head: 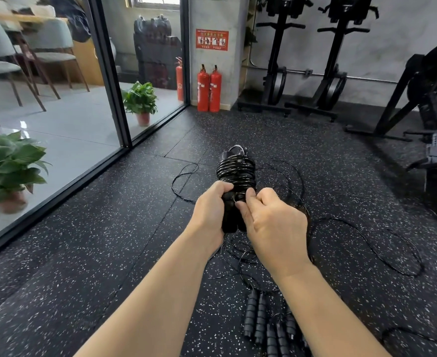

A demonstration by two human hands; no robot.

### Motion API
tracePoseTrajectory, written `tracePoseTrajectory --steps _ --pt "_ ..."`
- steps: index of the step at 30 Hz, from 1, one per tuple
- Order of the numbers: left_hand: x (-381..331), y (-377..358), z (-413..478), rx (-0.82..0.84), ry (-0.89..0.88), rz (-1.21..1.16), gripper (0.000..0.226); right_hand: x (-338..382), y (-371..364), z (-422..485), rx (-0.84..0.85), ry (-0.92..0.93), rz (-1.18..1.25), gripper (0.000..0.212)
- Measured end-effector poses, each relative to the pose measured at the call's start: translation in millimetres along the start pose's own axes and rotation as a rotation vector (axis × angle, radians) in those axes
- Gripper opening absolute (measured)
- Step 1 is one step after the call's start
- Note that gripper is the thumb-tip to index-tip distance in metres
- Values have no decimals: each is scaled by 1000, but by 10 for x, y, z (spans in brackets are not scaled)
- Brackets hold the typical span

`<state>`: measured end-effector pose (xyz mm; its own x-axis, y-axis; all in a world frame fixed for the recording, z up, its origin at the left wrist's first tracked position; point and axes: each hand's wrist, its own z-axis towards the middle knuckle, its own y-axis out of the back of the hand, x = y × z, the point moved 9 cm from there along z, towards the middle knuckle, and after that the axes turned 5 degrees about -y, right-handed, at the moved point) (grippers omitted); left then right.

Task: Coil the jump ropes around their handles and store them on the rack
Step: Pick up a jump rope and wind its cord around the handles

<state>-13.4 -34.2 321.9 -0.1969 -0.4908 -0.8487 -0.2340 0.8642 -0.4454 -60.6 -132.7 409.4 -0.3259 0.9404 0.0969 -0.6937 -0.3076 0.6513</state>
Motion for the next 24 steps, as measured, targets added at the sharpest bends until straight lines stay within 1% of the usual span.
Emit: tracePoseTrajectory --steps 2,8,12,15,18,21,23,24 --pt "7 15 5 -37 -14 -17 16 29 -20 -8 3 -21 -44 38" --pt "5 -43 -31 -48 -43 -36 12 41 -50 -12 7 -106 -88 39" --pt "18 -44 -40 -81 -48 -64 15 40 -99 -35 5 -157 -88 38" --pt "38 -44 -50 -104 -21 -104 22 44 -111 -46 -8 -190 -66 32" --pt "42 -52 -48 -116 -8 -136 23 48 -104 -68 -24 -208 -57 22" --pt "38 -60 -41 -123 -6 -131 23 35 -114 -100 -21 -235 -80 21" --pt "27 -66 -63 -120 2 -138 20 36 -139 -114 -10 -240 -75 23" --pt "20 -70 -77 -115 6 -150 15 48 -144 -116 -8 -233 -63 25"
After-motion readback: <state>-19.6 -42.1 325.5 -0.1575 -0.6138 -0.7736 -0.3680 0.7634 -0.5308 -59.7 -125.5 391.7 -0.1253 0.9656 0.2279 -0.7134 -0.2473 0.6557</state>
